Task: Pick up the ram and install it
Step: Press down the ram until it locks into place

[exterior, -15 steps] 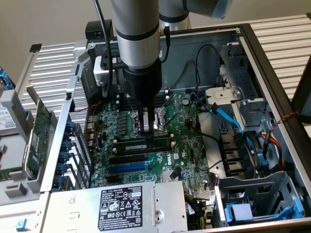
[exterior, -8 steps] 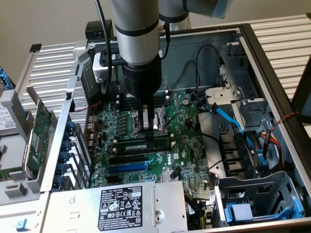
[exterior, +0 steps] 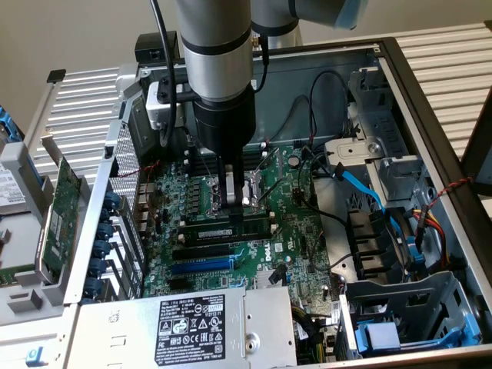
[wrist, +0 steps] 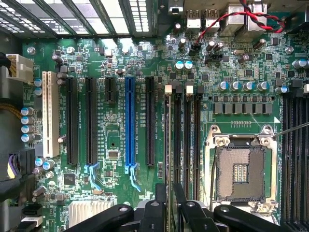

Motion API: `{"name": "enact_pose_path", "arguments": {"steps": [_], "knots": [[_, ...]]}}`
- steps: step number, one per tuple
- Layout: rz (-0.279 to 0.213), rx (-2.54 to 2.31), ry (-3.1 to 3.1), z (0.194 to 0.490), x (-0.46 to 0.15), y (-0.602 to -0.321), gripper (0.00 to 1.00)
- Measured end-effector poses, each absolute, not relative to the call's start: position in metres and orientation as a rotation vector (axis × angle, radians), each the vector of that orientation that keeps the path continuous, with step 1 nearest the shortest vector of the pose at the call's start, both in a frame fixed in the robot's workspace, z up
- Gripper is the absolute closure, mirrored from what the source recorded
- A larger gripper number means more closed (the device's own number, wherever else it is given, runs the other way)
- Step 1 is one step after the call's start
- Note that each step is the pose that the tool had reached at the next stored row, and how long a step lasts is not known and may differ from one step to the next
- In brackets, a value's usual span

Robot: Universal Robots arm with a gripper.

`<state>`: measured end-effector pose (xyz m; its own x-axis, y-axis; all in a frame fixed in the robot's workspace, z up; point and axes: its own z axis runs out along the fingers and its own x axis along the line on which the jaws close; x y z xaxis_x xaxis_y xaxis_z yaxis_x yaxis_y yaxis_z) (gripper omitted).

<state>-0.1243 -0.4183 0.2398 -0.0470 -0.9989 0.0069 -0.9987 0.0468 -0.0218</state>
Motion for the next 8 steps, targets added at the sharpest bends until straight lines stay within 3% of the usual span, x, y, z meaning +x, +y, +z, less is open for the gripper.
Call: {"name": "enact_pose_path", "arguments": {"steps": [8], "knots": [[-0.031,-2.162,2.266,0.2405,-0.1243,-0.4184,0.79]]}}
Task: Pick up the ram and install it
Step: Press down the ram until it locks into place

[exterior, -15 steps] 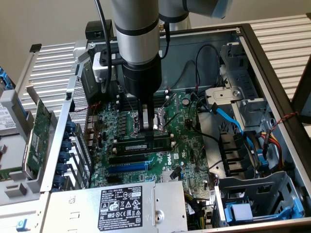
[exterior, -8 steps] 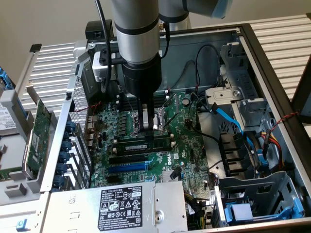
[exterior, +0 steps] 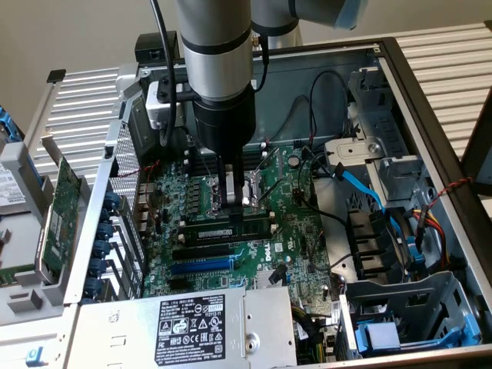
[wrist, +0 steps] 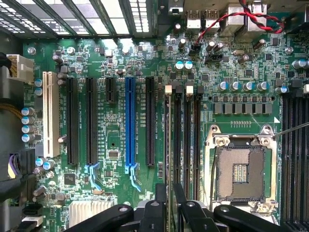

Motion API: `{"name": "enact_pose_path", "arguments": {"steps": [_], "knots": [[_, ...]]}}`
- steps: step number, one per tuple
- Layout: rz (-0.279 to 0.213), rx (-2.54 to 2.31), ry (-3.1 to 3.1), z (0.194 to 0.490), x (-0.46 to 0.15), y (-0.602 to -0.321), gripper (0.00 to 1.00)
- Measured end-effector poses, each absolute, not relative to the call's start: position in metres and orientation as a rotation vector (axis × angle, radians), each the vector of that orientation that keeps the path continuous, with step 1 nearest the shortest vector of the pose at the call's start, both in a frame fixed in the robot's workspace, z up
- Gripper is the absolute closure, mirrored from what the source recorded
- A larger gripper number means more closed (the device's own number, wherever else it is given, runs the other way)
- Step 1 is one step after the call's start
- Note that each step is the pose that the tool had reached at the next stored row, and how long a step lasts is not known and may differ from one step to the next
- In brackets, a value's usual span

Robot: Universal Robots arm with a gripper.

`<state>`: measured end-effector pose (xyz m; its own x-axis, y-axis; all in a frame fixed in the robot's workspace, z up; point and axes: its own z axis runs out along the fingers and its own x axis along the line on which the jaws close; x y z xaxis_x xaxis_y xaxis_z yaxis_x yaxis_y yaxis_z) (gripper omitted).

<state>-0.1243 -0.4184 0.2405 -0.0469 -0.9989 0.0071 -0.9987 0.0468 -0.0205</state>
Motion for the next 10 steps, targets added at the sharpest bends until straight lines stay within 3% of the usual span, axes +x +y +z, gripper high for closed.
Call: {"name": "enact_pose_path", "arguments": {"steps": [10], "knots": [[-0.011,-2.166,2.281,0.2434,-0.1259,-0.4184,0.79]]}}
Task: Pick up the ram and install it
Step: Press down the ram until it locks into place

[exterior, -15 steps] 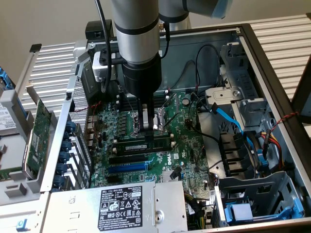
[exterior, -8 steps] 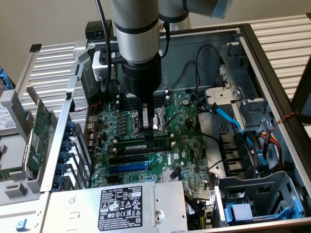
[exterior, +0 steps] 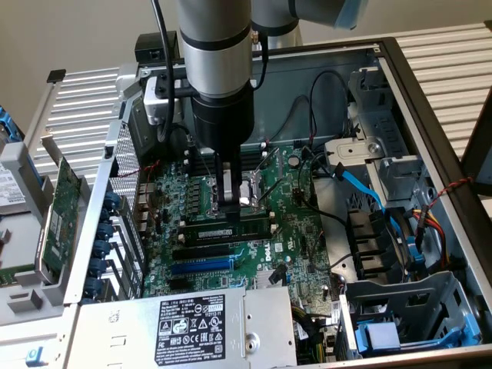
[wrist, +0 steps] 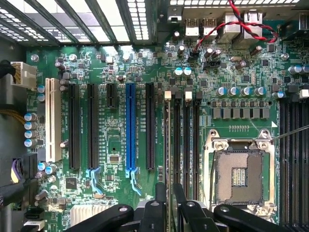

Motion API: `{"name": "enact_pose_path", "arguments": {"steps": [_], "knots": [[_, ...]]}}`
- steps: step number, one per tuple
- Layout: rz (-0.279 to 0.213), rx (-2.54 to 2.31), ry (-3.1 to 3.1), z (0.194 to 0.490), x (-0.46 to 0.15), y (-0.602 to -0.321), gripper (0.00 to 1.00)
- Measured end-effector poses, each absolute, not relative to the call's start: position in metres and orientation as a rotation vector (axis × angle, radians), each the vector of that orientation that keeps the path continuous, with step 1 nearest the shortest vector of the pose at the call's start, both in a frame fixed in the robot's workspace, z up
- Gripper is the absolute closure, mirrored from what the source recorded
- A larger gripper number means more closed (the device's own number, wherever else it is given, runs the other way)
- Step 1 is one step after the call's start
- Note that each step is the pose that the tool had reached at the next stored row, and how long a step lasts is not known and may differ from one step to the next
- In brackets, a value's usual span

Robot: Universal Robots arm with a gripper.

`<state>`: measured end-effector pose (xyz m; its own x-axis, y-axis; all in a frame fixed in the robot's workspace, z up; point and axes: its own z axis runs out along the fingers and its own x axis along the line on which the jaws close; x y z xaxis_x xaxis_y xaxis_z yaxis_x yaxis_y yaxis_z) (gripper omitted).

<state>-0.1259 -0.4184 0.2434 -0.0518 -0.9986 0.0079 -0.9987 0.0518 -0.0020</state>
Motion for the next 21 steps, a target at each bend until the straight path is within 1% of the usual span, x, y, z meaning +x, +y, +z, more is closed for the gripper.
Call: {"name": "enact_pose_path", "arguments": {"steps": [4,5,6,7,8,21], "knots": [[0.011,2.156,-2.279,0.2434,-0.1270,-0.4184,0.79],[0.011,2.155,-2.280,0.2434,-0.1272,-0.4183,0.82],[0.011,2.154,-2.281,0.2434,-0.1273,-0.4183,0.82],[0.011,2.153,-2.282,0.2434,-0.1275,-0.4183,0.88],[0.011,2.152,-2.283,0.2434,-0.1276,-0.4183,0.89],[0.011,2.139,-2.295,0.2397,-0.1305,-0.4152,0.89]]}}
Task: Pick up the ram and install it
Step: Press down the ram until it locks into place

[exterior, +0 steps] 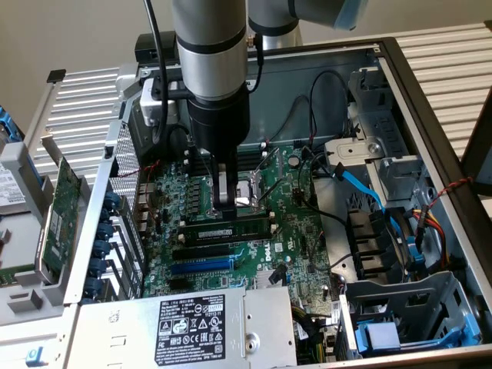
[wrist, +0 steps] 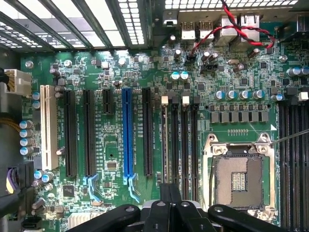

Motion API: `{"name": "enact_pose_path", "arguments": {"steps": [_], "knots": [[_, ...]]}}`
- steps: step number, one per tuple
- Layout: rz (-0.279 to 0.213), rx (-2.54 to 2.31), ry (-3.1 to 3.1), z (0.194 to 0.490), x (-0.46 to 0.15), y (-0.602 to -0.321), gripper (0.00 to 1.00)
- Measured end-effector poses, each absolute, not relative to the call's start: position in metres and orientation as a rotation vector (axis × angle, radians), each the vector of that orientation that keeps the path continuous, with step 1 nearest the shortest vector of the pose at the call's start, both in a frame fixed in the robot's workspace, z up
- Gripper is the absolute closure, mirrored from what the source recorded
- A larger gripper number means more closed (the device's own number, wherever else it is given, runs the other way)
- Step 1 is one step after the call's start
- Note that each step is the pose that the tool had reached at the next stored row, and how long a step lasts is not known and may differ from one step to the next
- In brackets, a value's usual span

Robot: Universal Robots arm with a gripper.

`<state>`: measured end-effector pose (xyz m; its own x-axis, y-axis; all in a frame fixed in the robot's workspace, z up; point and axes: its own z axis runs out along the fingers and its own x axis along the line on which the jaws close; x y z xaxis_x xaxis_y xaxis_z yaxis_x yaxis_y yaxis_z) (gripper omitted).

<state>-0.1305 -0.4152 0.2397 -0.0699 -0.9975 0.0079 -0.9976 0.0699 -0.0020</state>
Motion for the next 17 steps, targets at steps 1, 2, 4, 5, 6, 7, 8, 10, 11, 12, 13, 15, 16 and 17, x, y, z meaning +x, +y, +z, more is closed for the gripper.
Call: {"name": "enact_pose_path", "arguments": {"steps": [1,2,4,5,6,7,8,10,11,12,13,15,16,17], "knots": [[0.011,2.139,-2.295,0.2393,-0.1305,-0.4142,0.89],[0.011,2.138,-2.295,0.2390,-0.1306,-0.4134,0.89],[0.013,2.138,-2.295,0.2383,-0.1306,-0.4132,0.89],[0.014,2.137,-2.294,0.2380,-0.1307,-0.4132,0.89],[0.016,2.136,-2.293,0.2378,-0.1307,-0.4132,0.89],[0.018,2.136,-2.292,0.2374,-0.1307,-0.4132,0.89],[0.019,2.135,-2.292,0.2371,-0.1307,-0.4132,0.89],[0.022,2.134,-2.291,0.2365,-0.1308,-0.4131,0.89],[0.024,2.133,-2.290,0.2360,-0.1308,-0.4132,0.89],[0.025,2.132,-2.289,0.2355,-0.1308,-0.4131,0.89],[0.026,2.132,-2.288,0.2348,-0.1308,-0.4131,0.89],[0.027,2.132,-2.288,0.2339,-0.1308,-0.4129,0.89],[0.027,2.132,-2.288,0.2335,-0.1308,-0.4129,0.89],[0.027,2.132,-2.288,0.2331,-0.1308,-0.4129,0.89]]}}
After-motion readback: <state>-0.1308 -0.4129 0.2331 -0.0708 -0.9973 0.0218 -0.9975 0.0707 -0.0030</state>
